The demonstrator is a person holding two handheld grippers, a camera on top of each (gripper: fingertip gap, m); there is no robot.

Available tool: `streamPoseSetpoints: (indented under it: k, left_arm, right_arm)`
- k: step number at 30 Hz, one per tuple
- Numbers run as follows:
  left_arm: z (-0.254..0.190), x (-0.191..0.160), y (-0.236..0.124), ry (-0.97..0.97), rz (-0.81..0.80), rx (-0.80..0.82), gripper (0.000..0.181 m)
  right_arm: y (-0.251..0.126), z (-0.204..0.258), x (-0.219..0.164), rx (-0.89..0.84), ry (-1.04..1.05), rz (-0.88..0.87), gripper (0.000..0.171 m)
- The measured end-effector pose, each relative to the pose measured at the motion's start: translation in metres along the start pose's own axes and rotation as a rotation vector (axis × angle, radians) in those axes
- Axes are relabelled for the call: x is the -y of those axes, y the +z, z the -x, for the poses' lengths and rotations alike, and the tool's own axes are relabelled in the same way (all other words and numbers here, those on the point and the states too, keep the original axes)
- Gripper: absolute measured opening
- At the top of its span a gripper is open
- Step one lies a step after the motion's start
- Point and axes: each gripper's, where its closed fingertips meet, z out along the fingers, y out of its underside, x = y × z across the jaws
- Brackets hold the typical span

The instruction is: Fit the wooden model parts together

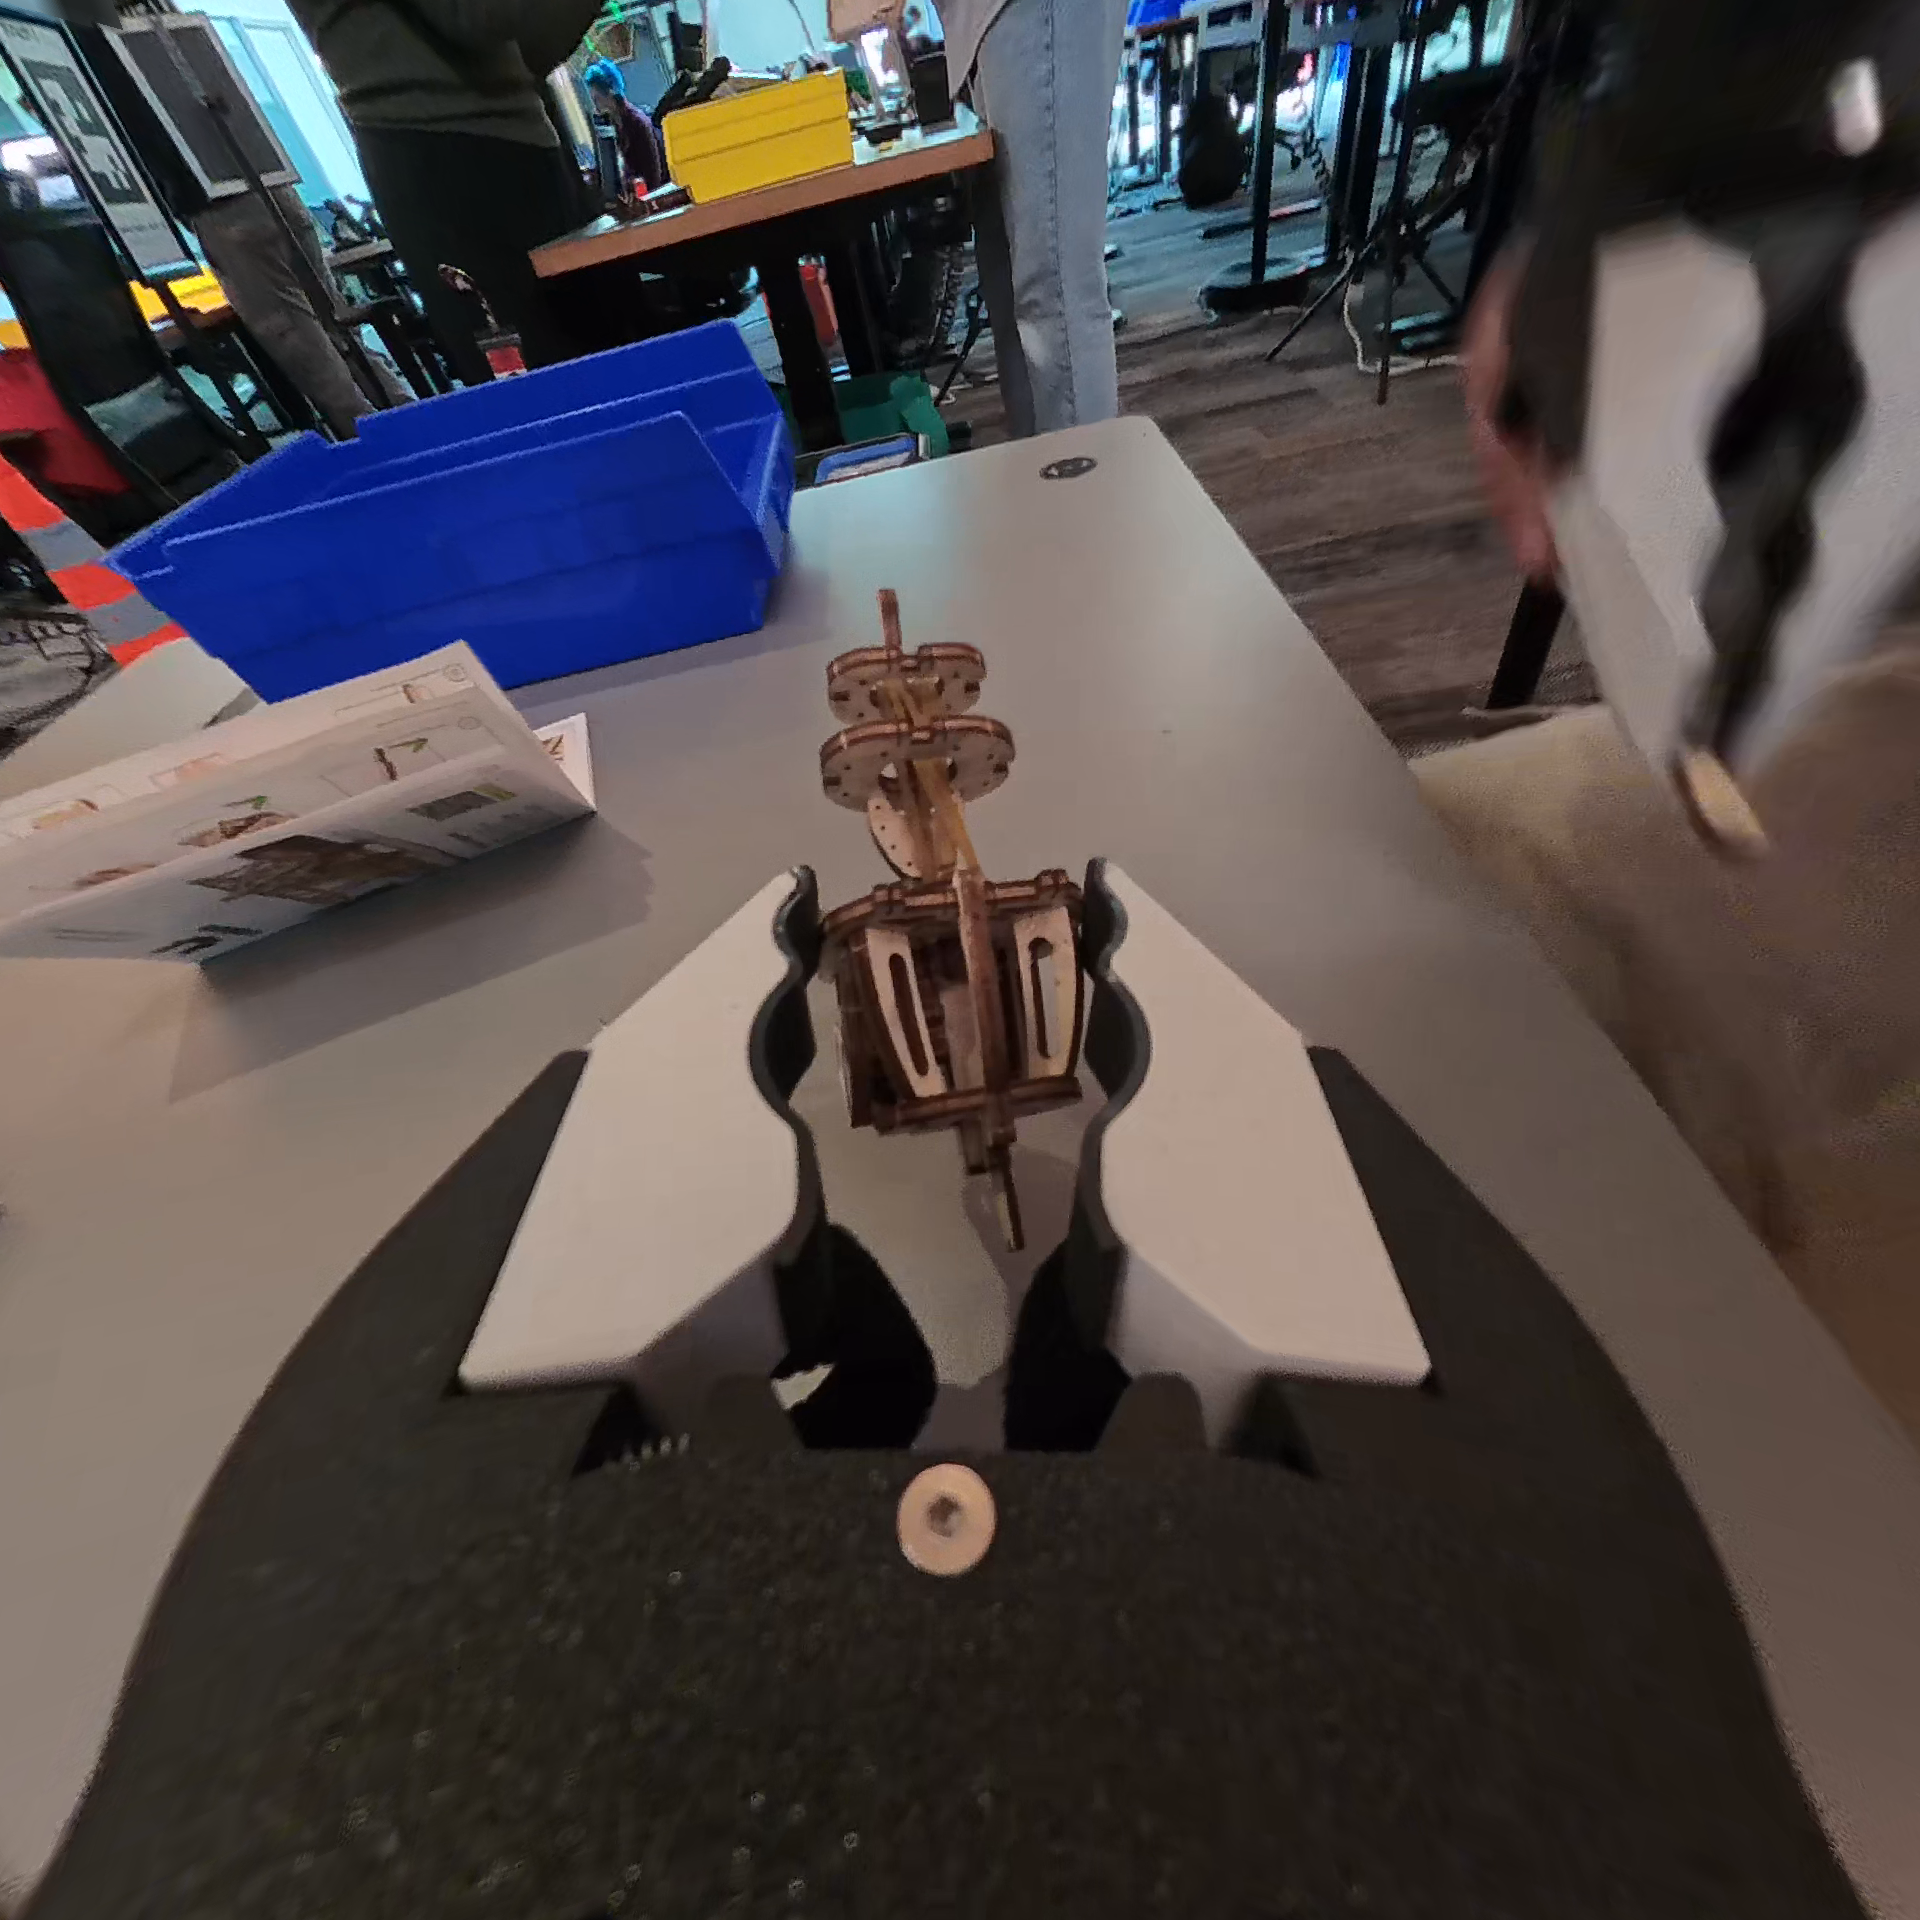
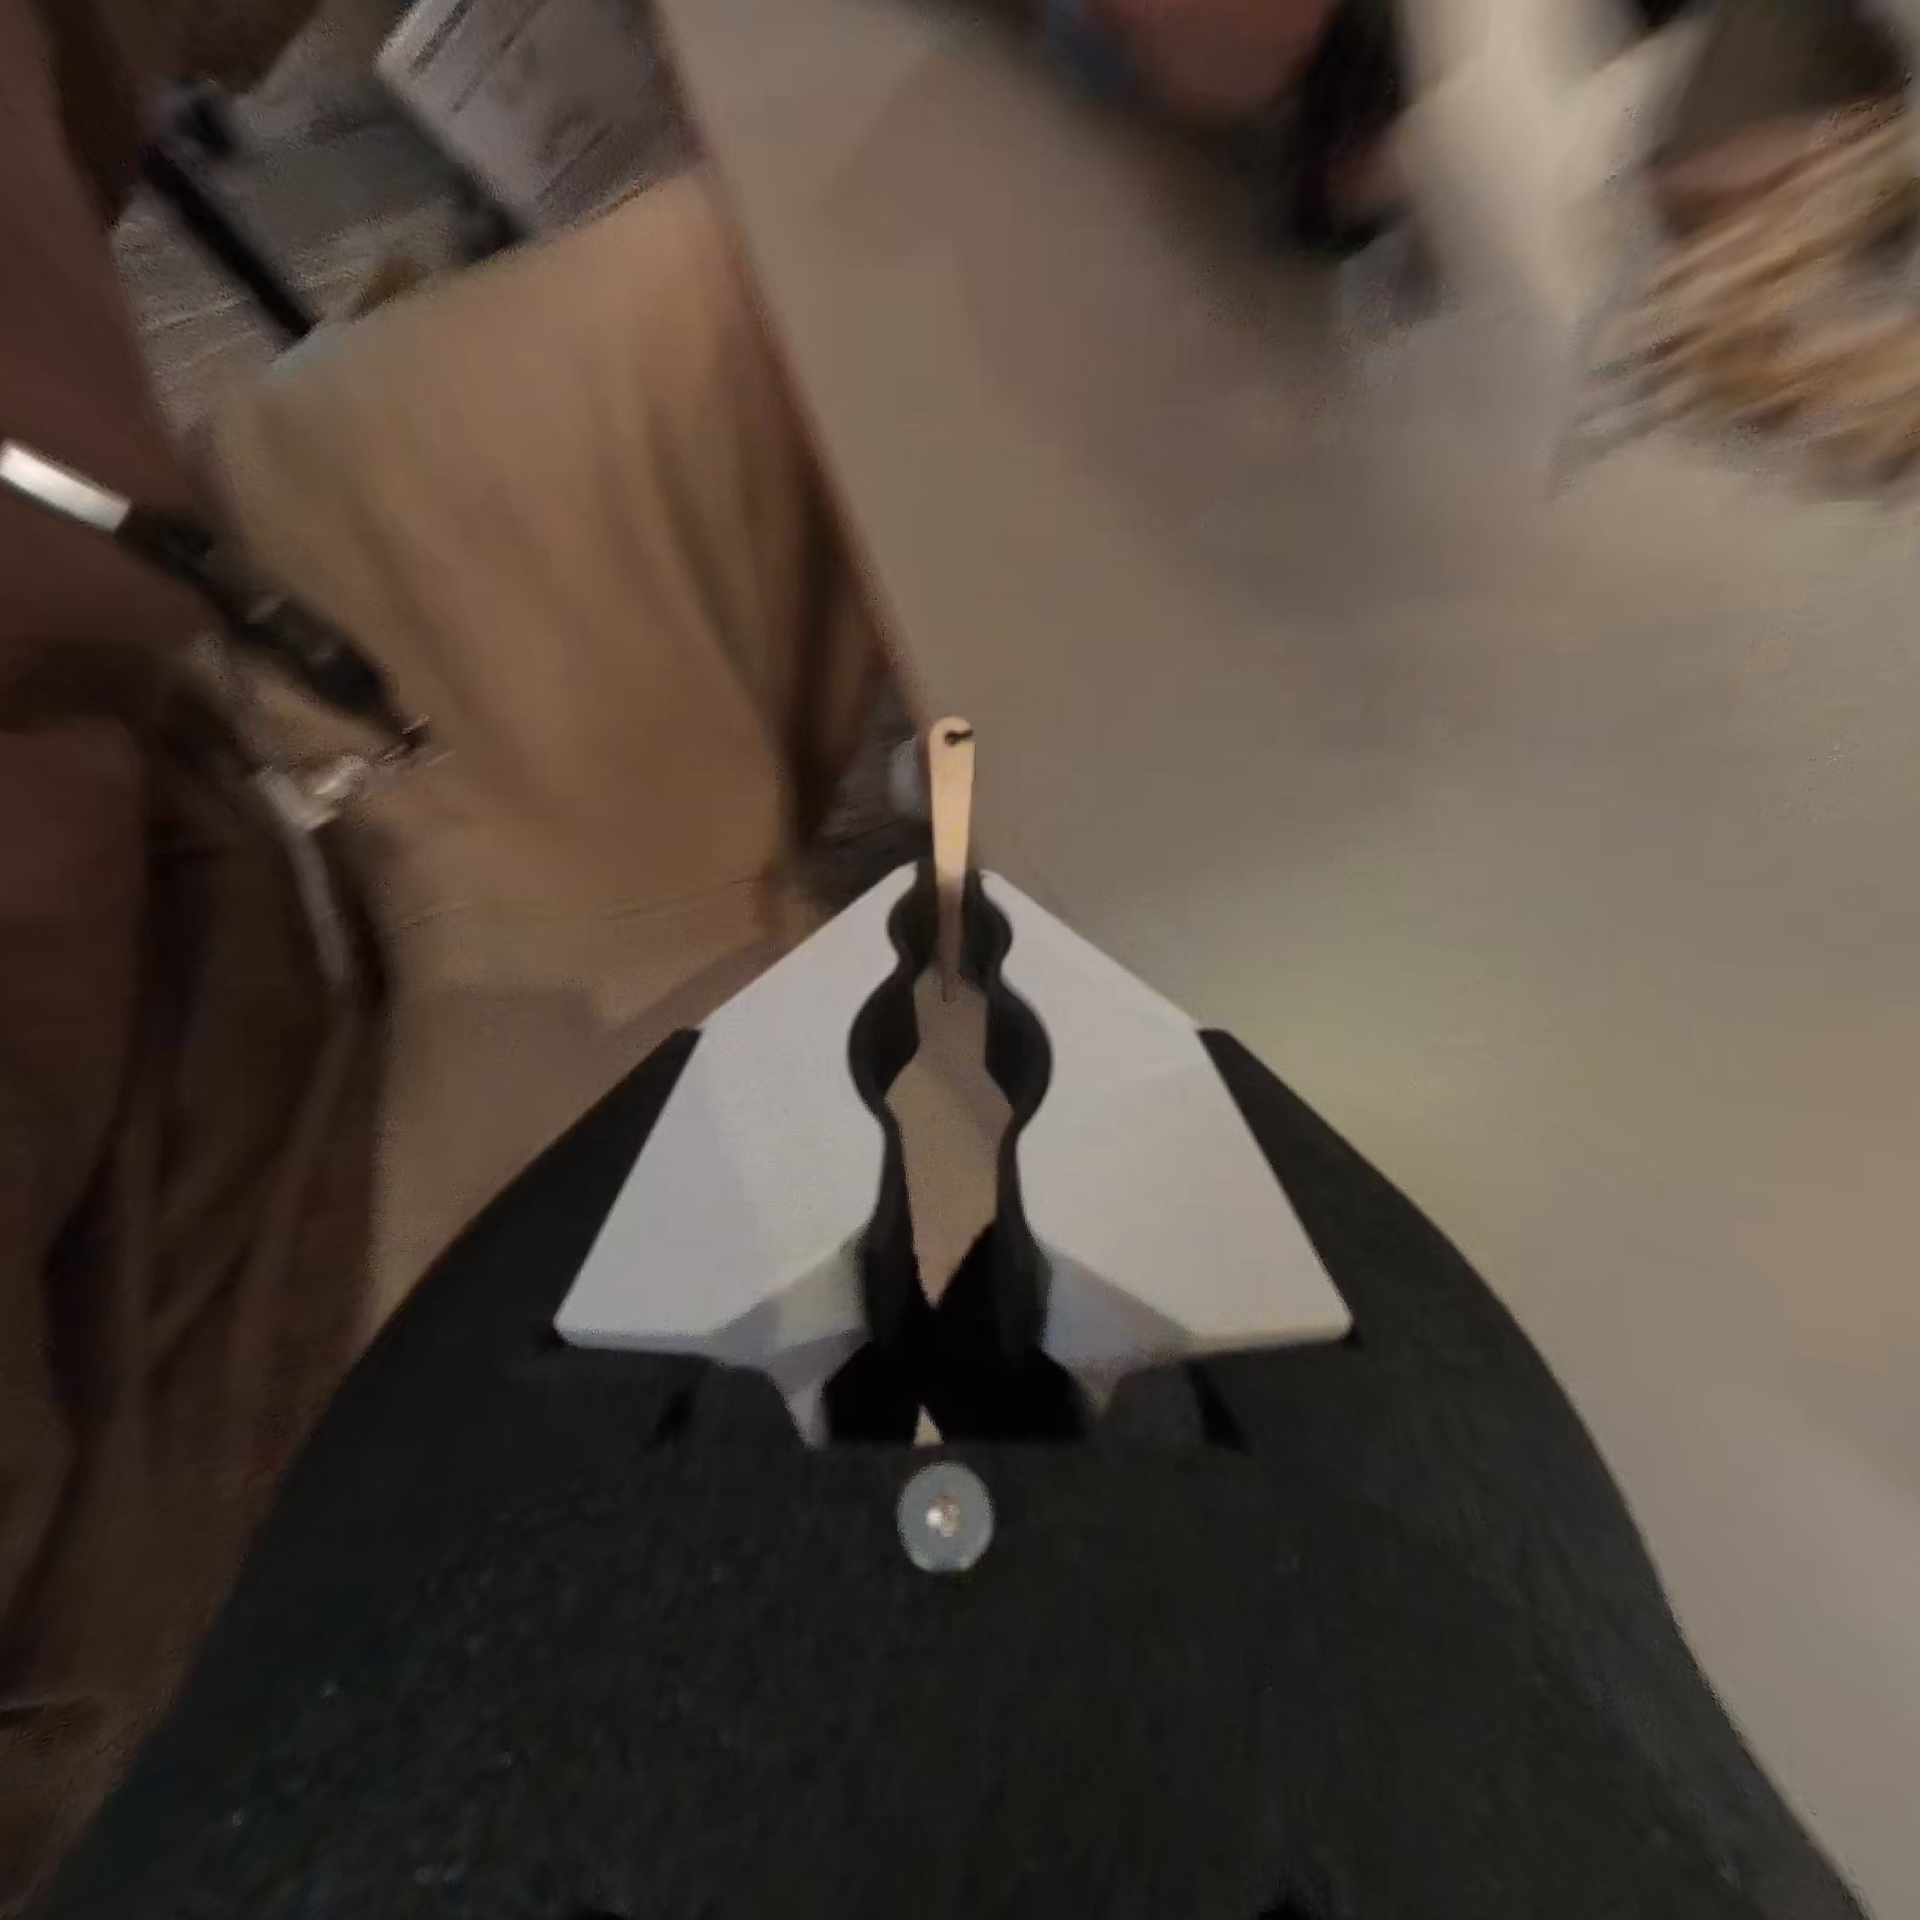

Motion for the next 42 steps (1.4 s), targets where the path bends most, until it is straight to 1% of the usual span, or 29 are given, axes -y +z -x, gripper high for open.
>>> streamPoseSetpoints:
  k: [2,3,5,6,8,12,14,15,17,19,20,21,22,23,24,25,27,28,29,31,33,34,35,37,39,42]
  left_arm:
    - [-0.004,-0.002,0.002,0.032,0.015,0.001,0.048]
    - [-0.005,-0.002,0.003,0.045,0.02,0.001,0.048]
    - [-0.007,-0.004,0.004,0.067,0.031,0.006,0.048]
    - [-0.008,-0.005,0.004,0.076,0.038,0.005,0.048]
    - [-0.007,-0.007,0.005,0.095,0.052,0.017,0.048]
    - [-0.007,-0.015,0.007,0.144,0.1,0.025,0.048]
    - [-0.004,-0.024,0.007,0.196,0.157,0.042,0.048]
    - [0.001,-0.028,0.005,0.24,0.191,0.064,0.048]
    - [0.008,-0.033,0.0,0.312,0.237,0.091,0.048]
    - [0.014,-0.033,-0.002,0.345,0.245,0.121,0.048]
    - [0.016,-0.036,-0.002,0.374,0.259,0.133,0.048]
    - [0.016,-0.04,-0.001,0.402,0.276,0.144,0.048]
    - [0.014,-0.042,0.001,0.433,0.284,0.155,0.048]
    - [0.011,-0.044,0.003,0.462,0.287,0.156,0.048]
    - [0.007,-0.043,0.004,0.481,0.286,0.154,0.048]
    - [0.004,-0.039,0.005,0.493,0.271,0.156,0.048]
    - [-0.006,-0.031,0.006,0.484,0.229,0.137,0.048]
    - [-0.01,-0.028,0.007,0.477,0.213,0.127,0.048]
    - [-0.014,-0.025,0.008,0.486,0.2,0.126,0.048]
    - [-0.02,-0.021,0.008,0.571,0.195,0.136,0.048]
    - [-0.027,-0.021,0.01,0.646,0.199,0.143,0.048]
    - [-0.032,-0.023,0.012,0.658,0.207,0.131,0.048]
    - [-0.035,-0.023,0.013,0.667,0.208,0.127,0.048]
    - [-0.04,-0.022,0.013,0.691,0.204,0.121,0.048]
    - [-0.042,-0.02,0.013,0.701,0.199,0.122,0.048]
    - [-0.044,-0.022,0.014,0.708,0.203,0.118,0.048]
  right_arm:
    - [-0.034,-0.051,0.024,-0.131,-0.023,-0.055,0.004]
    - [-0.045,-0.077,0.029,-0.194,-0.04,-0.047,0.004]
    - [-0.051,-0.118,0.029,-0.267,-0.089,0.018,0.004]
    - [-0.048,-0.129,0.028,-0.256,-0.107,0.056,0.004]
    - [-0.039,-0.138,0.03,-0.207,-0.153,0.117,0.004]
    - [-0.021,-0.144,0.02,-0.116,-0.227,0.267,0.004]
    - [-0.018,-0.153,-0.002,-0.102,-0.196,0.357,0.004]
    - [-0.013,-0.154,-0.018,-0.065,-0.142,0.39,0.004]
    - [0.005,-0.156,-0.047,-0.017,-0.067,0.408,0.004]
    - [0.023,-0.155,-0.064,0.0,-0.056,0.369,0.004]
    - [0.029,-0.152,-0.063,0.025,-0.022,0.316,0.005]
    - [0.031,-0.15,-0.052,0.053,0.026,0.218,0.004]
    - [0.031,-0.149,-0.045,0.087,0.071,0.159,0.005]
    - [0.028,-0.149,-0.039,0.114,0.111,0.125,0.017]
    - [0.024,-0.152,-0.029,0.127,0.149,0.074,0.019]
    - [0.018,-0.153,-0.011,0.154,0.185,-0.023,0.021]
    - [0.004,-0.149,0.033,0.243,0.255,-0.263,0.026]
    - [0.004,-0.149,0.043,0.277,0.294,-0.312,0.028]
    - [0.008,-0.148,0.047,0.319,0.333,-0.308,0.028]
    - [0.019,-0.145,0.05,0.421,0.432,-0.28,0.027]
    - [0.024,-0.135,0.058,0.562,0.508,-0.308,0.026]
    - [0.026,-0.129,0.06,0.6,0.514,-0.311,0.024]
    - [0.031,-0.125,0.058,0.6,0.499,-0.282,0.02]
    - [0.042,-0.124,0.046,0.54,0.441,-0.204,0.017]
    - [0.039,-0.124,0.047,0.544,0.447,-0.22,0.016]
    - [0.038,-0.122,0.045,0.567,0.473,-0.216,0.021]
